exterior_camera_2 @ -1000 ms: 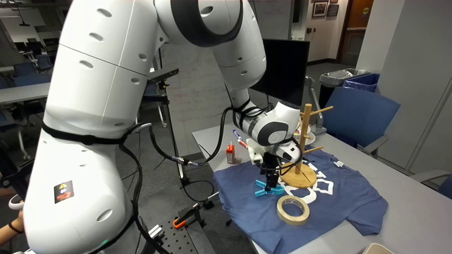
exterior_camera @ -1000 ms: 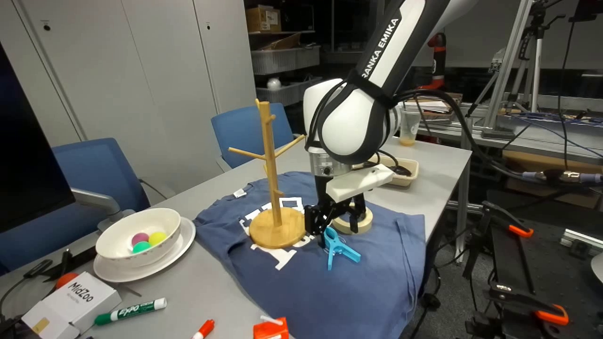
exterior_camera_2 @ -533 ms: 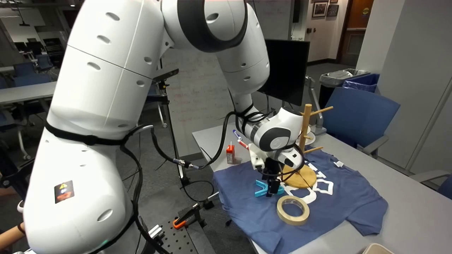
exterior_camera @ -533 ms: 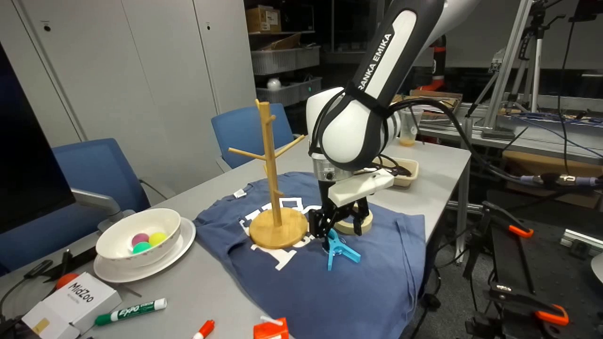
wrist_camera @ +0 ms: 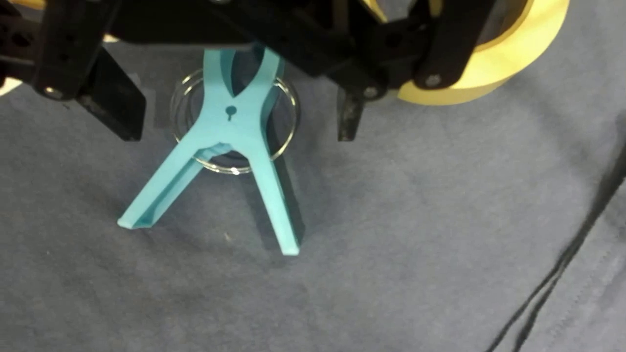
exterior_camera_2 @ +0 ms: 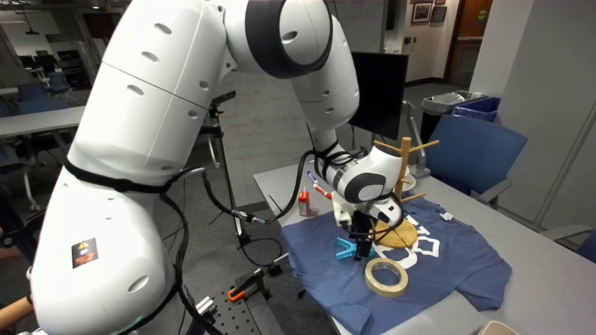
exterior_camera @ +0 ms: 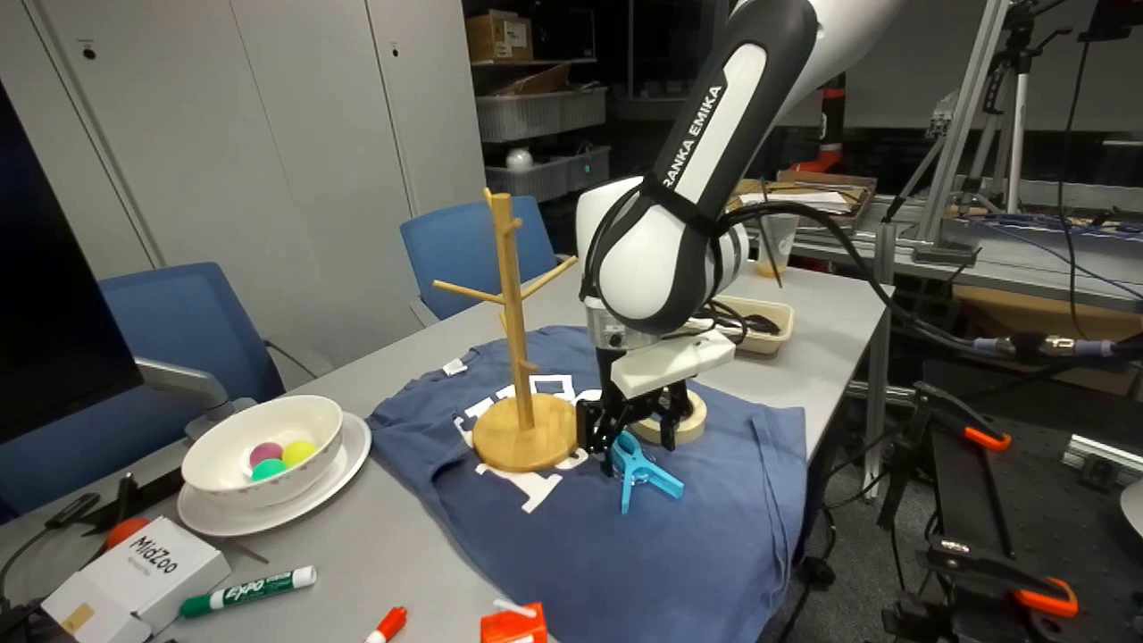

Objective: Hang the light-blue object on the stand

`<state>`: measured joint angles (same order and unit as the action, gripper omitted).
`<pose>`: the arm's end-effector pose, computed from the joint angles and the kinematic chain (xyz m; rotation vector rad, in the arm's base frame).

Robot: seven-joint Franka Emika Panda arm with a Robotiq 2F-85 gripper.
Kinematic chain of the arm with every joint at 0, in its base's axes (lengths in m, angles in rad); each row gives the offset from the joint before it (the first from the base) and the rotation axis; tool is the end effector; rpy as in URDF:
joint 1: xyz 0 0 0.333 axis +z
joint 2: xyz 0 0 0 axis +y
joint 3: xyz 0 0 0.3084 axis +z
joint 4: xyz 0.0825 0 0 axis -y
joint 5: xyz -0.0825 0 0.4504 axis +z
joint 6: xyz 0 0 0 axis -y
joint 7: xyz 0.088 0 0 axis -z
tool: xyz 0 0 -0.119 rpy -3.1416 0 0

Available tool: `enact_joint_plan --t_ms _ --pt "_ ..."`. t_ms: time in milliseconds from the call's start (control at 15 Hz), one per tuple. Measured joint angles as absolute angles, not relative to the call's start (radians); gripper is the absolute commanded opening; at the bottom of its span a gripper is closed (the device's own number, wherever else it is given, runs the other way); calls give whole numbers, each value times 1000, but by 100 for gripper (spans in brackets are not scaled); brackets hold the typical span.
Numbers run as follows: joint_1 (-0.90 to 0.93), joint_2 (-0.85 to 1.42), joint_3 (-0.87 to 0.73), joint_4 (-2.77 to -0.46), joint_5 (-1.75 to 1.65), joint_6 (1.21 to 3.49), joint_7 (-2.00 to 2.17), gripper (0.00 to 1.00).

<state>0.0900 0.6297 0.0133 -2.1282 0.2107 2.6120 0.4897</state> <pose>0.5601 0.0558 0.0162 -2.9491 0.8771 0.2604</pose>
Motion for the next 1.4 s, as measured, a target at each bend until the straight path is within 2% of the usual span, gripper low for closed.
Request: enact_joint_plan --t_ms 133,200,267,333,533,667,1400 --pt "90 641 14 -2119 219 2612 490 99" --pt "90 647 14 -2114 223 2612 490 89" --pt "90 653 14 -2111 225 2612 490 74" --pt "90 659 14 -2109 226 2612 490 70" --pt "90 675 14 -2100 227 2612 490 46" --pt "90 672 14 -2097 227 2612 490 37" --pt "130 629 15 -2161 227 2608 491 37"
